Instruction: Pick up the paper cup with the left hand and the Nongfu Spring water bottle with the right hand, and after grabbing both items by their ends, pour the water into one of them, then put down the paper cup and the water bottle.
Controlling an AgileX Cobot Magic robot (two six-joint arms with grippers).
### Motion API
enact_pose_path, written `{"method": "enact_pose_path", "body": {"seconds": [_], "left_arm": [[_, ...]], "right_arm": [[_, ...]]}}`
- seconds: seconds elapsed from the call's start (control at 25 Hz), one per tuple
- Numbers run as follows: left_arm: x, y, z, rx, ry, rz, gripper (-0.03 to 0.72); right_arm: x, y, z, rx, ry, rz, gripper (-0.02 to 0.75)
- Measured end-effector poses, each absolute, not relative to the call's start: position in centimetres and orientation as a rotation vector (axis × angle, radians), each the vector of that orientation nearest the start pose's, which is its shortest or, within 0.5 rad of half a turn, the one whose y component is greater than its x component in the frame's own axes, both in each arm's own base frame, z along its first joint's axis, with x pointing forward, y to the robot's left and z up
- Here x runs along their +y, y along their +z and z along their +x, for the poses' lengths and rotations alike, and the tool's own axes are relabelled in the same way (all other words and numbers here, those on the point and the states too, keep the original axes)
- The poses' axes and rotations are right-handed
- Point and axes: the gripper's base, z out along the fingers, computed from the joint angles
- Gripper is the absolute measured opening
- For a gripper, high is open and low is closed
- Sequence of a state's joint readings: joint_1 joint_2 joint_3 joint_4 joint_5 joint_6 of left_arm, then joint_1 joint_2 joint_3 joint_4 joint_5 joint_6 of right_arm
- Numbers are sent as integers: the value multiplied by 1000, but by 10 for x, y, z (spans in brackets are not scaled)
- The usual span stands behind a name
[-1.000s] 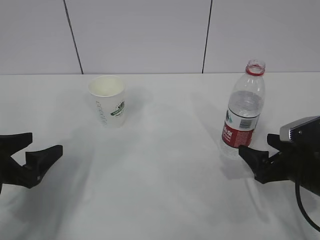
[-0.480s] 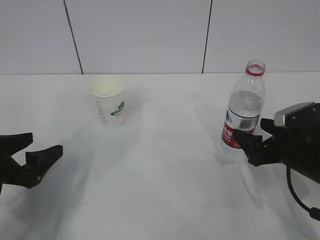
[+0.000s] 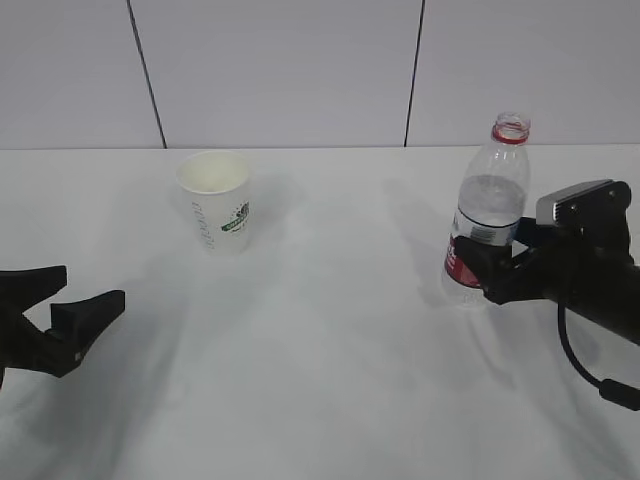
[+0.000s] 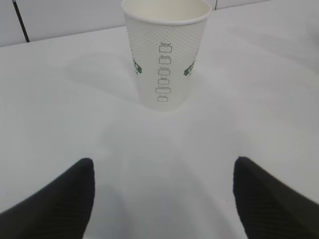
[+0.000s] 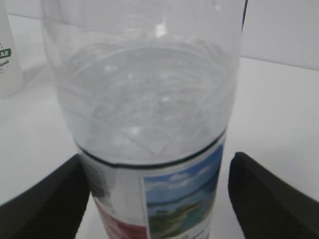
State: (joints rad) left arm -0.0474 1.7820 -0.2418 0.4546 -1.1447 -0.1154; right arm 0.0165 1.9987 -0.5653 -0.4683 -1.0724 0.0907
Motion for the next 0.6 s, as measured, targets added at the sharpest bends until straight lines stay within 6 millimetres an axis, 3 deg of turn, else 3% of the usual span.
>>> {"method": "enact_pose_path", "body": {"seconds": [0.32, 0.6], "left_arm": [[-47, 116, 224, 1865, -372, 403, 624], [-47, 116, 224, 1865, -373, 404, 610]], "right_arm": [[44, 71, 324, 1865, 349, -419, 652], [56, 73, 338, 1833, 360, -460, 652]]}}
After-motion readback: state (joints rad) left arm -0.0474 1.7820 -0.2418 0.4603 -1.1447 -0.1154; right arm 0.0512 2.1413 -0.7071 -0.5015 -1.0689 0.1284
